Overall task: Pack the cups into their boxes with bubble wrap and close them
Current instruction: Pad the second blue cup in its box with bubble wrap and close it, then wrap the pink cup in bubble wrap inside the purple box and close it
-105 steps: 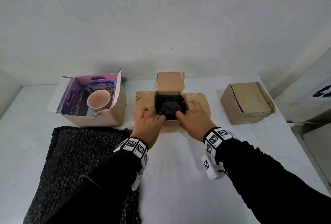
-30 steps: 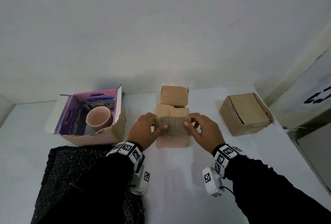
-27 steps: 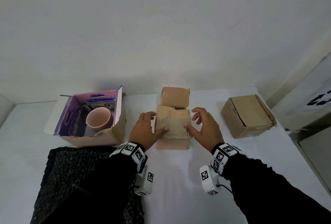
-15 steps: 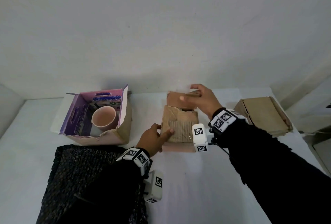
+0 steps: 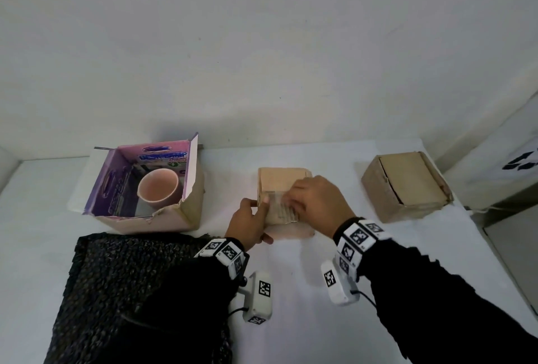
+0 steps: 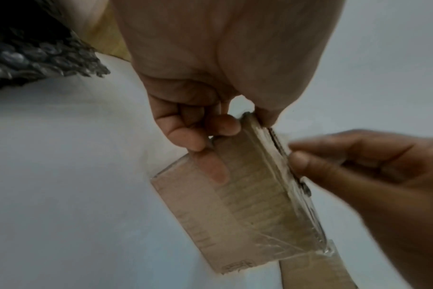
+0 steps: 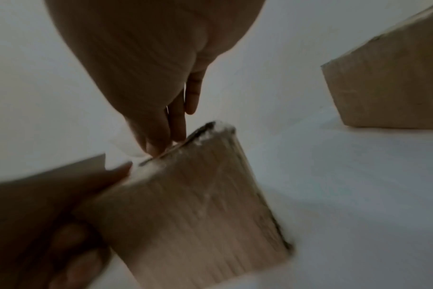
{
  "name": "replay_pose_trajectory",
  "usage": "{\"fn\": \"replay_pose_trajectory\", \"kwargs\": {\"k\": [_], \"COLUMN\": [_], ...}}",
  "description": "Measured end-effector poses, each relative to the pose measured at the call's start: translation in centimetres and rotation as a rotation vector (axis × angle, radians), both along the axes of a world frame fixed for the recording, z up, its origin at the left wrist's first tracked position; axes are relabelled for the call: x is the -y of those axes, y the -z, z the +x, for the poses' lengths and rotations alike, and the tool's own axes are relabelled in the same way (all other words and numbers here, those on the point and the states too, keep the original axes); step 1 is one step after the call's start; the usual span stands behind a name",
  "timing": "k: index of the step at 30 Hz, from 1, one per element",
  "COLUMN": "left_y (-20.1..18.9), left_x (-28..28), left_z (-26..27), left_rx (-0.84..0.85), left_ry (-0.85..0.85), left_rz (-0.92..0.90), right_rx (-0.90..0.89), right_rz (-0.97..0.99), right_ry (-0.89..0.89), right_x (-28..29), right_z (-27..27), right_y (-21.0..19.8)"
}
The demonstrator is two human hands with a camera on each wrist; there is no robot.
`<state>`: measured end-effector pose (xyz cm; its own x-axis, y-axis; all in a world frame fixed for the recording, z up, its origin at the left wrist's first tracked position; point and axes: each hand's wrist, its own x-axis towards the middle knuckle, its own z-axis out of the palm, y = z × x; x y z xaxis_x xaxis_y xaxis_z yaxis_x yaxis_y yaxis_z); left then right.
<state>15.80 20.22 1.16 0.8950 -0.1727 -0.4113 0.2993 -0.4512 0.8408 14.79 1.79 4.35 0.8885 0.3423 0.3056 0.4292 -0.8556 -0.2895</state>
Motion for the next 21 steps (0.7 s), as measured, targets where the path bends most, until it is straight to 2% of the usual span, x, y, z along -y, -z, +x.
{"fn": "replay_pose_trajectory", "kwargs": {"k": [7, 11, 14, 16, 19, 21], "left_y": [0.2, -0.2, -0.4, -0.5, -0.3, -0.1], "left_x": [0.3, 0.1, -0.4, -1.0, -1.6, -2.1], "left_z": [0.1, -0.1, -0.4, -0.3, -0.1, -0.3], "left_rx": [-0.010, -0.029, 0.001, 0.031, 0.056, 0.088], "left_ry": [-0.023, -0.029, 0.013, 0.063, 0.128, 0.154], "left_rz": [-0.048, -0.081, -0.035, 0.035, 0.083, 0.112], "right_rx": [0.133, 0.153, 0.202, 0.166, 0.018, -0.016], "right_rz": [-0.118, -0.133, -0.111, -0.095, -0.194, -0.242], "right_ry": [-0.017, -0.031, -0.042, -0.030, -0.001, -0.008], "right_x": [-0.5, 0.4, 0.3, -0.3, -1.3, -1.8], "right_z": [-2.5, -5.0, -5.4, -4.9, -3.7, -3.6], "right_y": [2.1, 3.4, 3.2, 2.8, 3.4, 4.4]}}
